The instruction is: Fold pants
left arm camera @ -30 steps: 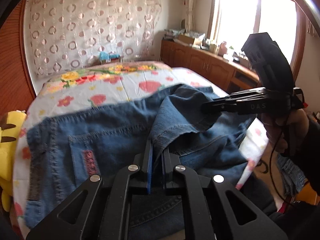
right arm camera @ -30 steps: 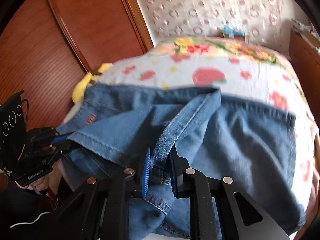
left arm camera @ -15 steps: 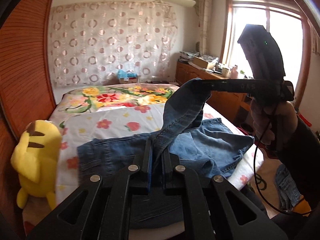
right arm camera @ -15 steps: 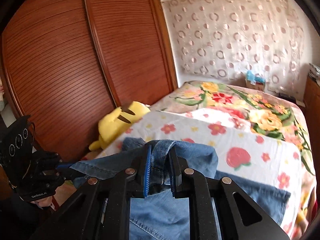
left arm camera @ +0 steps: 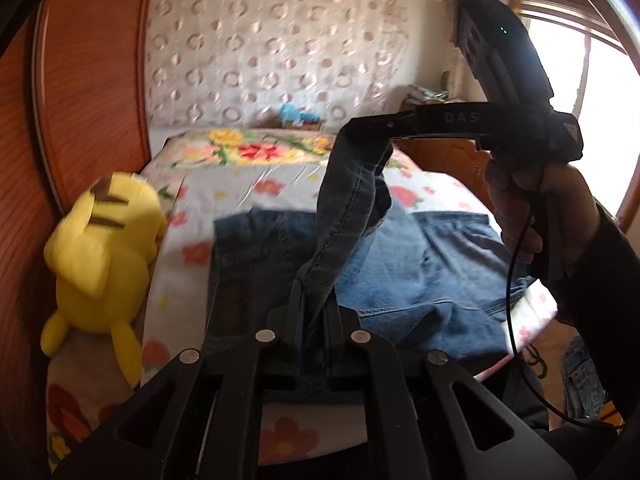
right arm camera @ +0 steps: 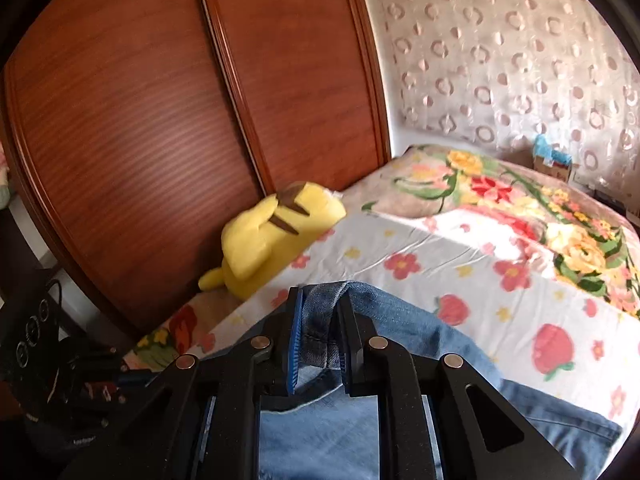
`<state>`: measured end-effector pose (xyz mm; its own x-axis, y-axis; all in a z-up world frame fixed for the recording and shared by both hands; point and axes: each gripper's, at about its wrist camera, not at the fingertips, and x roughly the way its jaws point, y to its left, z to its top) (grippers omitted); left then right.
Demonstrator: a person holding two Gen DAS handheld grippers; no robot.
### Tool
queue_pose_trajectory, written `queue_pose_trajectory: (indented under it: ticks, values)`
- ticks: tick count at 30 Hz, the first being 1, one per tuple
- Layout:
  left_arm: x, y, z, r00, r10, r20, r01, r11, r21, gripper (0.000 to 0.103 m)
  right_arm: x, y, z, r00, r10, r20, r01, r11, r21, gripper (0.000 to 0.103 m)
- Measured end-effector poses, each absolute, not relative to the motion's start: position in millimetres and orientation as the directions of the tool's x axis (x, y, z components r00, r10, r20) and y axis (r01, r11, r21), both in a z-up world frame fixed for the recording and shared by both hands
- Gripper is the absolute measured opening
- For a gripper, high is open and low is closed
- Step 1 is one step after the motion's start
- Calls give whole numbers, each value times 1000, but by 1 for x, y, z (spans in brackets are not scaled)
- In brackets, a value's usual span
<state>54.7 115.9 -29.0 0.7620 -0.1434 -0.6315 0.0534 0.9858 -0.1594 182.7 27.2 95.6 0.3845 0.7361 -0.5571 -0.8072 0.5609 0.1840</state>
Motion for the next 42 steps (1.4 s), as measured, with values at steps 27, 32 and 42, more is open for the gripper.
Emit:
queue_pose_trajectory:
  ticks: [27,32,42]
  values:
    - [59,136,-65,767,-46,-640,-62,988,-145,44,230,60,63,406,697,-591,-768,611,193,41]
    - [67,136,-76,747,-41,-664,-68,988,-138,44,210,2,64,476,668,-572,-754,645,125,41]
    - [73,133,-77,732,-55,-679,-63,987,-147,44,154,-112,7,566,524,-637,-662,749,27,41]
